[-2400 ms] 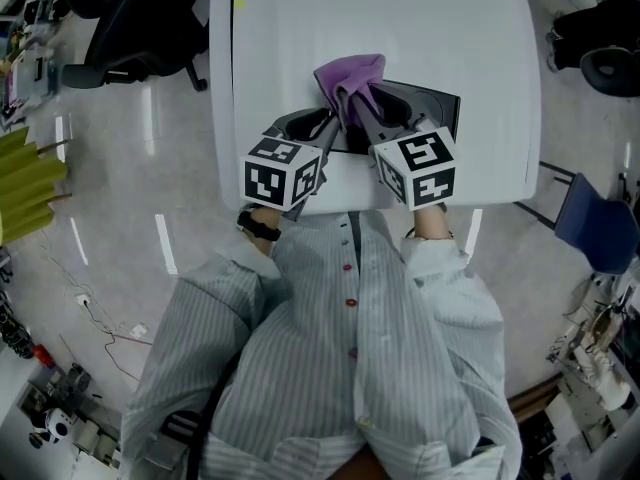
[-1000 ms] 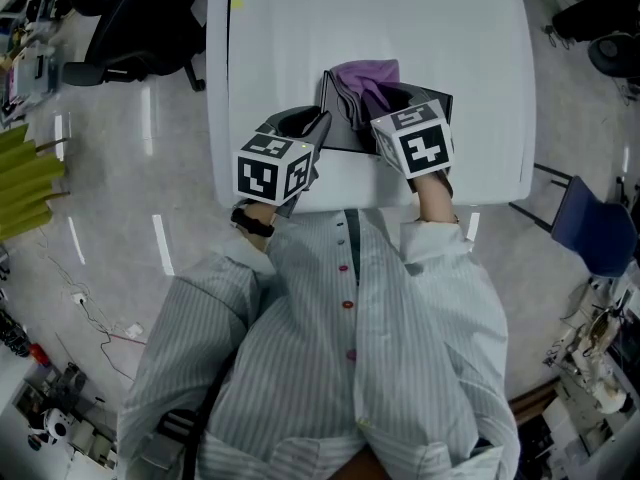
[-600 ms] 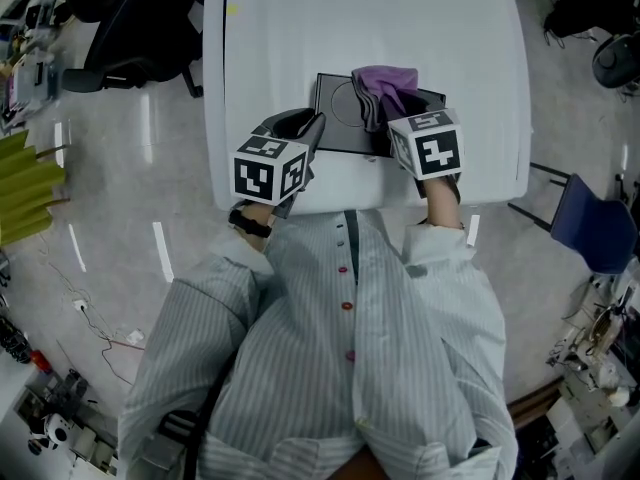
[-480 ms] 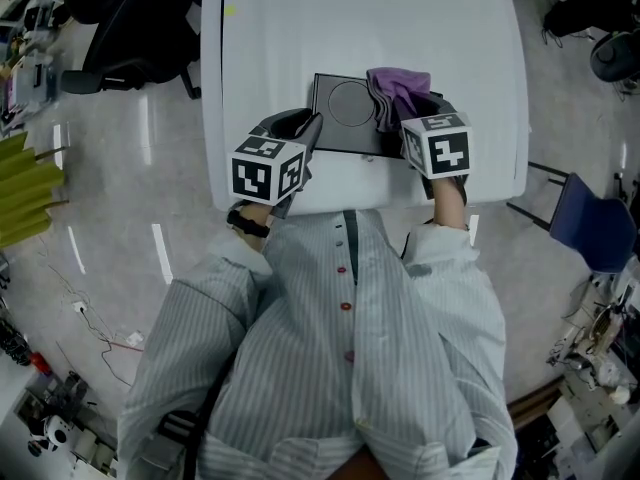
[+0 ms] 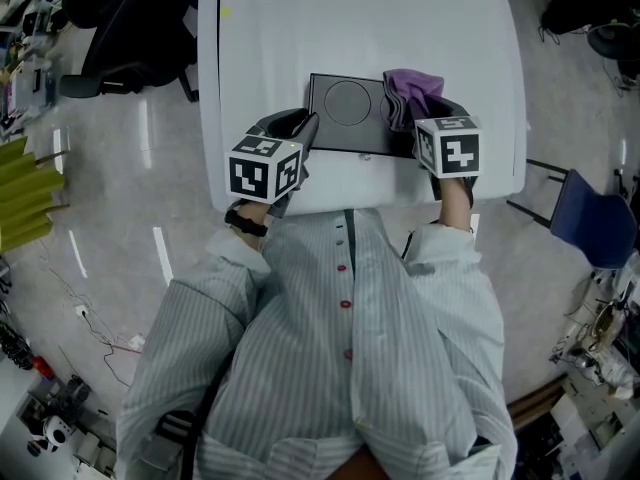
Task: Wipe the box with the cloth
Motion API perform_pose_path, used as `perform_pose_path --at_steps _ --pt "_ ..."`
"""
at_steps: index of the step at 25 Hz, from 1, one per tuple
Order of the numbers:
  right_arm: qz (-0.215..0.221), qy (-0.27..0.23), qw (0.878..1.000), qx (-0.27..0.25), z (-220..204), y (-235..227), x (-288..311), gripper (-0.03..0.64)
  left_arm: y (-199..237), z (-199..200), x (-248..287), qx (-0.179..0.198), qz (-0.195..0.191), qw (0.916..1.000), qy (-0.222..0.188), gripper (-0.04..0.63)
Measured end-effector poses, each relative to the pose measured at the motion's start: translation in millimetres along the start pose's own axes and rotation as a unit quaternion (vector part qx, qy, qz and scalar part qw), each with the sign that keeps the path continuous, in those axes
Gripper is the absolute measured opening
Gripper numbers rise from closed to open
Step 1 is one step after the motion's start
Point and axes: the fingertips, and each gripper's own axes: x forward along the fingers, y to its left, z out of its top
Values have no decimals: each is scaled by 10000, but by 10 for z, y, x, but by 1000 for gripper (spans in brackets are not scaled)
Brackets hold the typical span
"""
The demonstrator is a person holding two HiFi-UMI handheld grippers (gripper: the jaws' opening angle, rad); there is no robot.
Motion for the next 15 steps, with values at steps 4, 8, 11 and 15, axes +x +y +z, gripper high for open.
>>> perform_pose_path --at_steps 4,8,11,15 --pt "-80 -28 9999 -56 16 7 -13 61 2 6 -6 11 -8 10000 -3 69" --pt "23 -339 9992 -204 126 181 -141 61 1 -3 -9 18 7 10000 0 69" --pt "300 -715 9964 -336 317 486 -296 61 18 0 -11 7 26 10000 -9 69" --pt "998 -1087 9882 -415 567 1049 -359 61 37 -4 -21 -21 42 10000 -27 69"
